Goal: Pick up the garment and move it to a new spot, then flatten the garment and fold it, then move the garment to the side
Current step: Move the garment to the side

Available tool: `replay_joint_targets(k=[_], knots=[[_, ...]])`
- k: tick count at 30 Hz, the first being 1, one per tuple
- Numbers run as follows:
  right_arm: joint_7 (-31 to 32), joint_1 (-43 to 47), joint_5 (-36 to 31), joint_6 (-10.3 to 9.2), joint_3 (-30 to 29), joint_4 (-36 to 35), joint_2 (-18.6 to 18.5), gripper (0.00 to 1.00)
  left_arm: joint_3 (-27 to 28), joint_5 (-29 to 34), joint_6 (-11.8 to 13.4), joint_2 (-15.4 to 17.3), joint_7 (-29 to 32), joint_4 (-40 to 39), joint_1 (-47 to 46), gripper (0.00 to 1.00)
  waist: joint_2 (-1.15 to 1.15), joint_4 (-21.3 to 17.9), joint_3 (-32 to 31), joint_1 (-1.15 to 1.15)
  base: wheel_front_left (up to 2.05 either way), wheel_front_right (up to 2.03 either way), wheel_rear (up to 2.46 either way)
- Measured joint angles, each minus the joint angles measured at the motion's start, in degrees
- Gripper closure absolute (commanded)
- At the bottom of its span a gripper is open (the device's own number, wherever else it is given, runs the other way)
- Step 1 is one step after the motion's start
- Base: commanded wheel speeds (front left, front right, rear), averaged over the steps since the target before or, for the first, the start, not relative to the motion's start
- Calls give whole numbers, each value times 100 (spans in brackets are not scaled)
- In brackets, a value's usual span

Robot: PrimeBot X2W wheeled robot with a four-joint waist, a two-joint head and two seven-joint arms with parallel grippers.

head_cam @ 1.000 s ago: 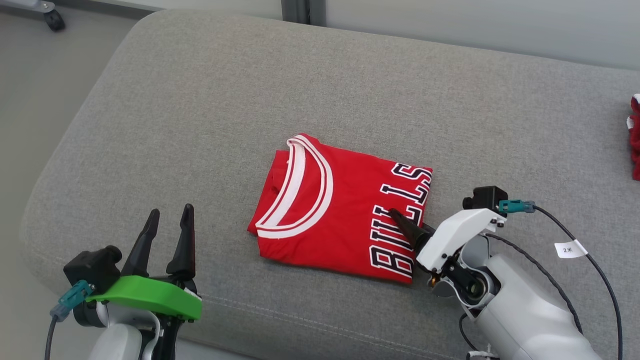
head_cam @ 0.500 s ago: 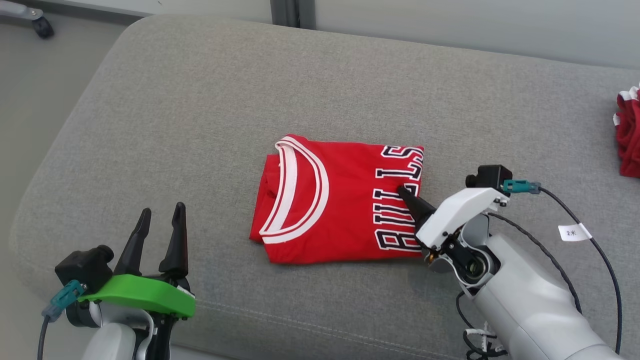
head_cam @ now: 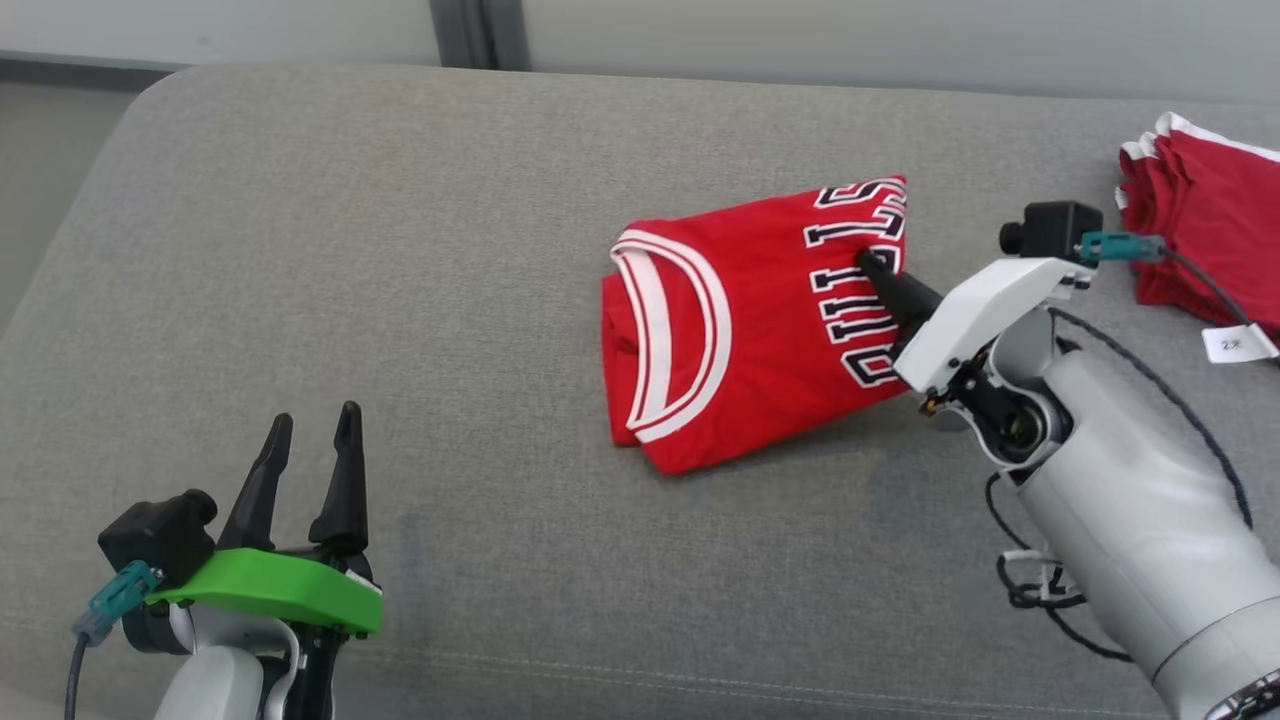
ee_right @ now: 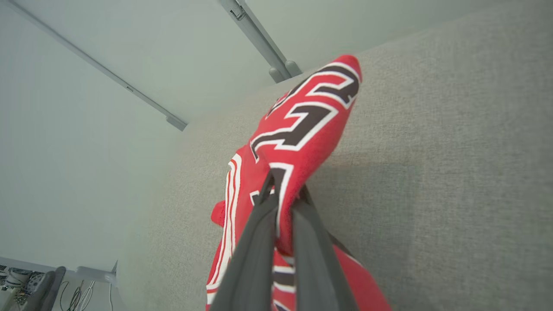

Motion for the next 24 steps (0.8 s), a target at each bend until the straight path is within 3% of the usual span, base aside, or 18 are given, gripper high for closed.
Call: replay_joint_targets(k=[13, 24], knots=[[427, -871, -263, 48, 58, -189, -894, 100, -126, 0, 0, 99, 0, -111, 0, 0, 0, -772, 211, 0, 0, 0, 0], [866, -1807, -294, 48, -174, -346, -1674, 100, -300, 0, 0, 238, 0, -244, -66, 0, 0, -991, 814, 0, 0, 0, 0]])
